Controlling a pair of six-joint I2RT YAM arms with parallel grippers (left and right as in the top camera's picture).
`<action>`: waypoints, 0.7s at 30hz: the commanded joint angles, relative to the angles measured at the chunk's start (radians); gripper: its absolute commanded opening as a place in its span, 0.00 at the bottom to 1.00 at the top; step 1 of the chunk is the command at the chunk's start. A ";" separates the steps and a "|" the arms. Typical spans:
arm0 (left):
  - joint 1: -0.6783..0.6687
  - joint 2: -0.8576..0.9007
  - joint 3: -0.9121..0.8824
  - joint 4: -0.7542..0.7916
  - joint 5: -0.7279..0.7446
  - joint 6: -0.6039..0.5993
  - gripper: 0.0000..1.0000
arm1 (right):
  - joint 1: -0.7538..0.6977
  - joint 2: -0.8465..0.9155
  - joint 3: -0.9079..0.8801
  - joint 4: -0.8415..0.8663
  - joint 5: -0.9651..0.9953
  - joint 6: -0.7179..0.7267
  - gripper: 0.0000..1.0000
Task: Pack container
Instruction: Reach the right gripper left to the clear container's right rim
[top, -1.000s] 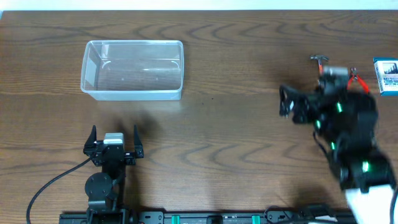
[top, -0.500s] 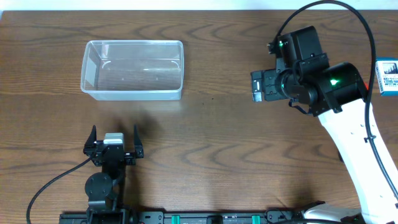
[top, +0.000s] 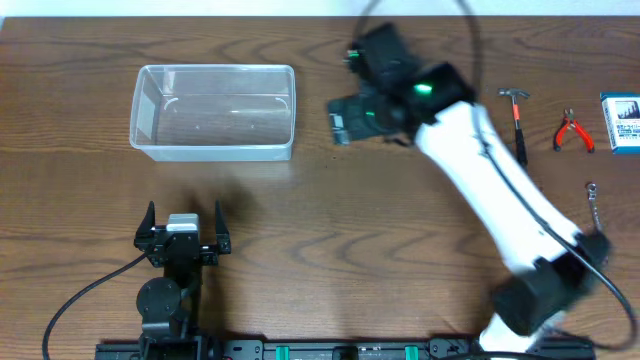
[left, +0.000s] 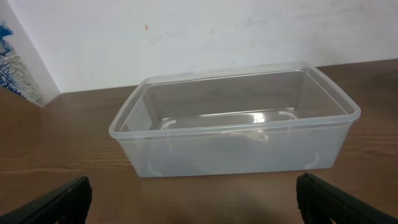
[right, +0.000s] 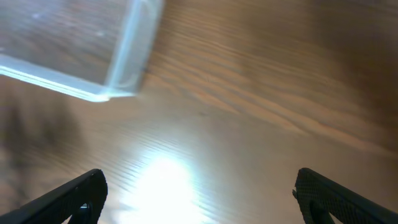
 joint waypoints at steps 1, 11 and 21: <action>-0.001 -0.005 -0.030 -0.018 -0.005 -0.005 0.98 | 0.035 0.074 0.107 0.000 0.004 0.021 0.99; -0.001 -0.005 -0.030 -0.018 -0.005 -0.005 0.98 | 0.043 0.200 0.149 0.091 -0.006 0.135 0.99; -0.001 -0.005 -0.030 -0.018 -0.005 -0.005 0.98 | 0.102 0.248 0.145 0.068 -0.008 0.122 0.99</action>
